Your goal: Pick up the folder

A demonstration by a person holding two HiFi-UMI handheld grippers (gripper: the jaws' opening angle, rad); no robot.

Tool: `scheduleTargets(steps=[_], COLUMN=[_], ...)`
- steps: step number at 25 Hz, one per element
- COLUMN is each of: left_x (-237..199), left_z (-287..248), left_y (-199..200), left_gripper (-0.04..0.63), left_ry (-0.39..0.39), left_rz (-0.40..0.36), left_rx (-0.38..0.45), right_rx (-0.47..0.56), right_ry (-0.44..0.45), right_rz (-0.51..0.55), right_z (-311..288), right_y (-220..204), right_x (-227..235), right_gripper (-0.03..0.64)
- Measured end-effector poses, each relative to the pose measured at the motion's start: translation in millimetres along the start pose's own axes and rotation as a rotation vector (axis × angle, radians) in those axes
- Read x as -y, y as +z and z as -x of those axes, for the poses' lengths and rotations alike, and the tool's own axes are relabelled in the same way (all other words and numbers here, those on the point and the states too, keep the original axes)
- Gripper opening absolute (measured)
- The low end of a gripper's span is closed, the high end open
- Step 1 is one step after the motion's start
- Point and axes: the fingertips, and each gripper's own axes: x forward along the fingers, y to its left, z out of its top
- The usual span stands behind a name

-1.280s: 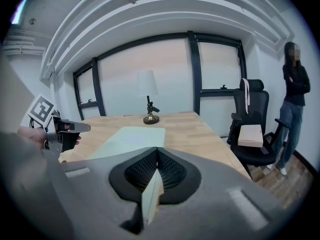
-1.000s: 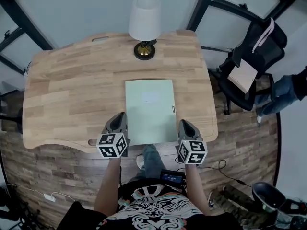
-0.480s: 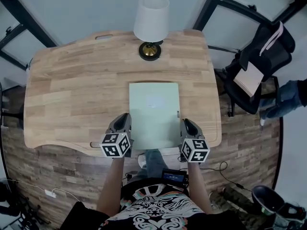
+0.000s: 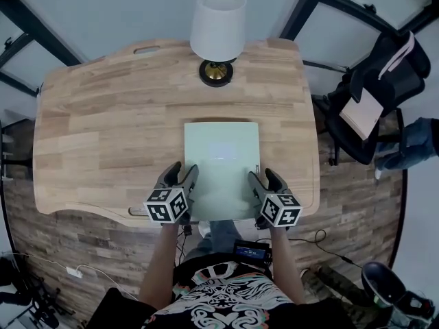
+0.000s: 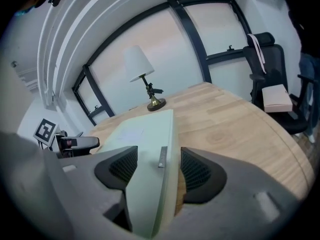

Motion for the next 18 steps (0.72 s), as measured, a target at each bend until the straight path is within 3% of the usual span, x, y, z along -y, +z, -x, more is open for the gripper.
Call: scheduleTargets(steps=[5, 10, 13, 15, 18], left_x=[1, -2, -5, -4, -5], left_z=[-15, -24, -25, -27, -30], left_y=[-15, -29, -36, -37, -36], left_gripper=[0.298, 0.313, 0.313, 0.313, 0.313], left_ry=[-0.043, -0.035, -0.05, -0.075, -0.082], left_rz=[0.071, 0.103, 0.181, 0.221, 0.223], left_rx=[-0.073, -0.127, -0.116, -0.117, -0.127], right_rx=[-0.037, -0.066, -0.07, -0.07, -0.079], right_ry=[0.046, 0.072, 0.1, 0.099, 0.09], right_rz=[-0.094, -0.183, -0.239, -0.238, -0.202], right_z=[-19, -32, -34, -33, -36], right_y=[-3, -8, -11, -11, -11], right_x=[4, 5, 1, 2, 2], right_gripper=[0.275, 0.275, 0.275, 0.275, 0.275])
